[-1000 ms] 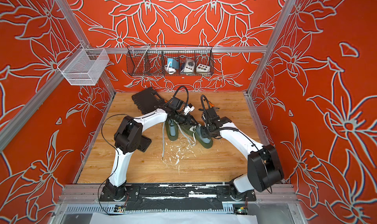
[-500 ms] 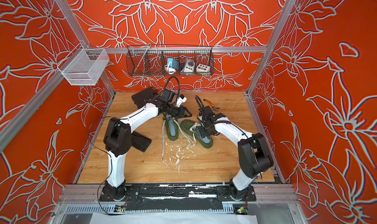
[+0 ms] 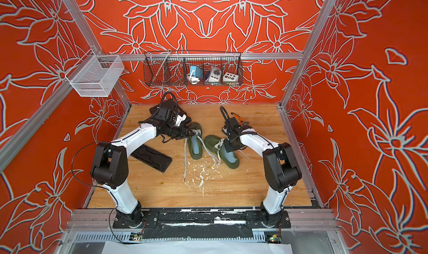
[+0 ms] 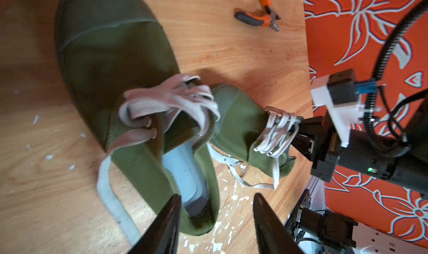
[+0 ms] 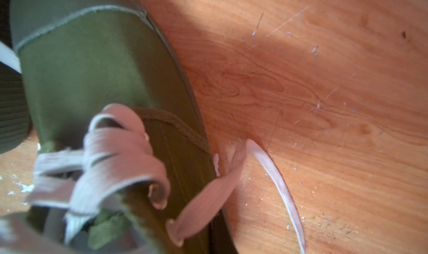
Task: Insert the insole into the shoe
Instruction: Move the shoe to the center of the board.
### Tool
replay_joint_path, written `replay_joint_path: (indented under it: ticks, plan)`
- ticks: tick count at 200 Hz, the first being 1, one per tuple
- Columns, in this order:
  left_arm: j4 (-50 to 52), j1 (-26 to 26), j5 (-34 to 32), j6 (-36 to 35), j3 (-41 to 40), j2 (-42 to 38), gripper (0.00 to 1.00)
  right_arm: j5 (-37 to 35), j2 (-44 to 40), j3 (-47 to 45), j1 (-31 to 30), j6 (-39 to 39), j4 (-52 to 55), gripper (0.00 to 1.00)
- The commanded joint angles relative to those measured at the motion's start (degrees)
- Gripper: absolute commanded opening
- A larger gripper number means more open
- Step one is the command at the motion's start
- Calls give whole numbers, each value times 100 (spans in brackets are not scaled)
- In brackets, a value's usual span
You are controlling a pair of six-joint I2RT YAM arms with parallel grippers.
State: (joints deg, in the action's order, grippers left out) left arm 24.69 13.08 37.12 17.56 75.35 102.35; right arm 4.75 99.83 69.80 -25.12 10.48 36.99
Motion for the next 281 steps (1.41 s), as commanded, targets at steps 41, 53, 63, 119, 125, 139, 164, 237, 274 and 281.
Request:
replay_joint_path:
  ticks: [41, 53, 63, 119, 125, 139, 164, 237, 274, 281]
  plan:
    - [-264, -126, 14, -245, -453, -357, 51, 80, -542, -442, -7, 1479, -715, 0]
    - [-327, -130, 23, -223, -550, -406, 51, 93, -533, -497, -8, 1772, -854, 0]
    - [-358, -135, 23, -210, -618, -442, 51, 122, -543, -531, -10, 1995, -985, 0]
    - [-430, -131, 58, -183, -749, -461, 51, 408, -156, -236, -86, 2434, -1335, 0]
    - [-430, -134, 58, -183, -759, -454, 51, 452, -96, -199, -102, 2481, -1354, 0]
    - [-441, -131, 58, -183, -767, -452, 51, 582, -3, -194, -121, 2727, -1500, 0]
    - [-447, -131, 58, -184, -802, -465, 51, 650, 210, 23, -273, 2796, -1586, 0]
    - [-447, -133, 76, -175, -925, -617, 51, 793, 652, 466, -470, 2756, -1580, 4]
    - [-512, -135, 54, -158, -991, -696, 51, 398, 297, 223, -478, 2301, -1487, 26]
    - [-538, -130, 41, -161, -1017, -719, 51, 334, 228, 218, -479, 2183, -1391, 35]
